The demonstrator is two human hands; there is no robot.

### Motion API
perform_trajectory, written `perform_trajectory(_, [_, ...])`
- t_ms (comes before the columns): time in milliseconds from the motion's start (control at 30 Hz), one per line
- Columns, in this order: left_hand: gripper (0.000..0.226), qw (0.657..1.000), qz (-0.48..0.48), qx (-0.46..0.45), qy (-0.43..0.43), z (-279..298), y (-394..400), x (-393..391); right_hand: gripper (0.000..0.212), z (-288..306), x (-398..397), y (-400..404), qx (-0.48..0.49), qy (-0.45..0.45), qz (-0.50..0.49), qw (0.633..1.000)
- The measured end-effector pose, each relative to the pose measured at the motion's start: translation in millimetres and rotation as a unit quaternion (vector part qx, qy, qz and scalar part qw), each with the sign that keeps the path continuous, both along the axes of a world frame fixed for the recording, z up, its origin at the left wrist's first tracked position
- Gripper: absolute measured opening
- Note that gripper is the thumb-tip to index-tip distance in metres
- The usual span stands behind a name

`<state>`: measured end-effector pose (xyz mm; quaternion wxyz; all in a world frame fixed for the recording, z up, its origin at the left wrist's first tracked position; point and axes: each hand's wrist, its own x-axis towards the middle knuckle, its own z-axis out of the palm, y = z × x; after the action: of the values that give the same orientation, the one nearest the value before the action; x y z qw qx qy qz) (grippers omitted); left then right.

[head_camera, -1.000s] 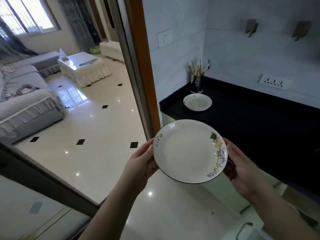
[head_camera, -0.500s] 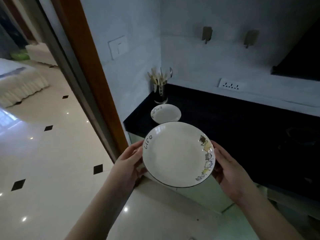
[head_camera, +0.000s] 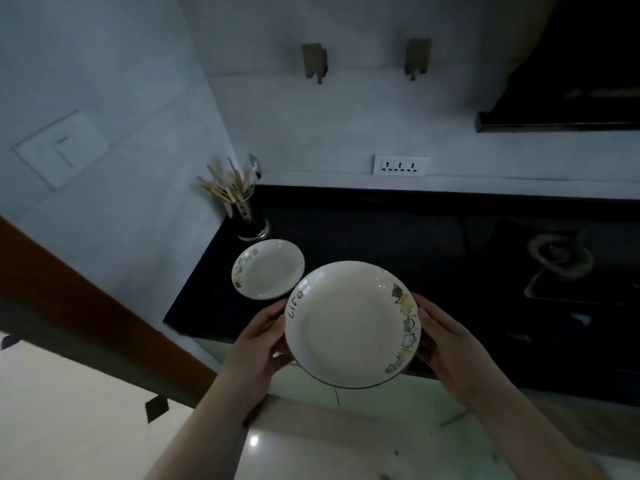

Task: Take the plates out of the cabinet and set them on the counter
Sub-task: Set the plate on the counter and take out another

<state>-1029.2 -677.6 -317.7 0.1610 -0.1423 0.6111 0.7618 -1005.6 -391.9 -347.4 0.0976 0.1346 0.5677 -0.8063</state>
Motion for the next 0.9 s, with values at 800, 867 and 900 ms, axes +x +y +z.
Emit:
perform_trajectory(800, [0.025,0.980,-0.129,0.008,-0.151,-132.1,15.0,-196.4,0.027,-86.9,-124.7,-3.8,0.148,-0.188,-0.189,0.952])
perform_trajectory(867, [0.023,0.977,-0.135,-0.012,-0.163,-137.9,27.7,-204.7,0.027,-96.2,-125.6,1.5,0.161,-0.202,-0.204,0.944])
perform_trajectory(900, [0.023,0.976,-0.141,-0.018,-0.167,-141.4,33.7,-209.1,0.027,-100.8,-127.3,5.1,0.167,-0.206,-0.208,0.942])
